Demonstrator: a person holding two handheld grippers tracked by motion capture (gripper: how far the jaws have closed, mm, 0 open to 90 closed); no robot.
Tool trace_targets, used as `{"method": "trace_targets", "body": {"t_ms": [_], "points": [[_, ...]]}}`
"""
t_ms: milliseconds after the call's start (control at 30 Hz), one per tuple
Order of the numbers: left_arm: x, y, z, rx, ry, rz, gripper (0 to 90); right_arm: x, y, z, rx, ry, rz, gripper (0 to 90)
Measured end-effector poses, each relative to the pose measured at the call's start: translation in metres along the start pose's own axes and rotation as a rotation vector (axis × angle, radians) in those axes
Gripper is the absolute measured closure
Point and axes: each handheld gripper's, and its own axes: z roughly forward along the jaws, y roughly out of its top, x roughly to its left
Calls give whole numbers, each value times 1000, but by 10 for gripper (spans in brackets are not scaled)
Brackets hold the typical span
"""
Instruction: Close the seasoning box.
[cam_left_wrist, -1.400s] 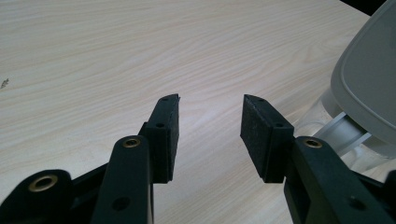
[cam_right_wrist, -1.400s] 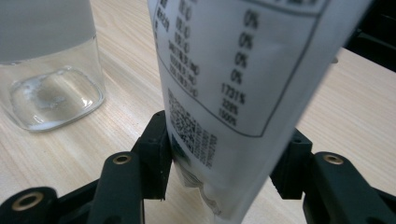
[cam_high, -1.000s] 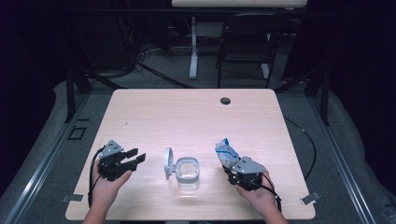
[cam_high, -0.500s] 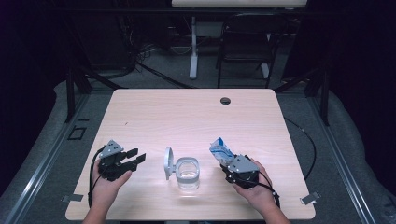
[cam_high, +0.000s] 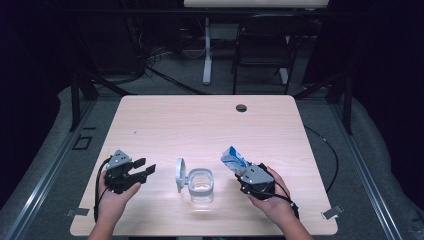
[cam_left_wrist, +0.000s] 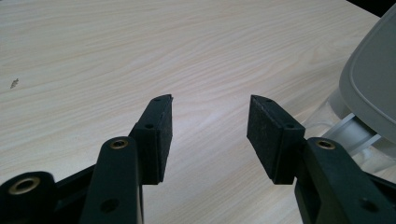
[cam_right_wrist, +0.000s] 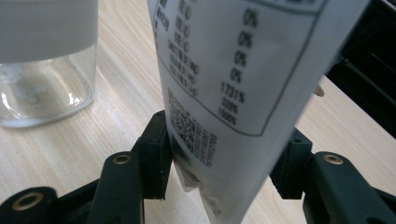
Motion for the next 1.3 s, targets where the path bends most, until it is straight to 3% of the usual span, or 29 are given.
{"method": "trace_targets", "body": {"t_ms": [600, 933, 1300], "points": [[1, -1, 1, -11, 6, -7, 510, 6, 10, 2, 23, -37, -158, 482], [0, -1, 0, -11, 6, -7, 510, 10, 11, 3, 37, -59, -226, 483], [0, -1, 0, -12, 7, -8, 510, 12, 15, 3, 42, -83, -267, 483]]}}
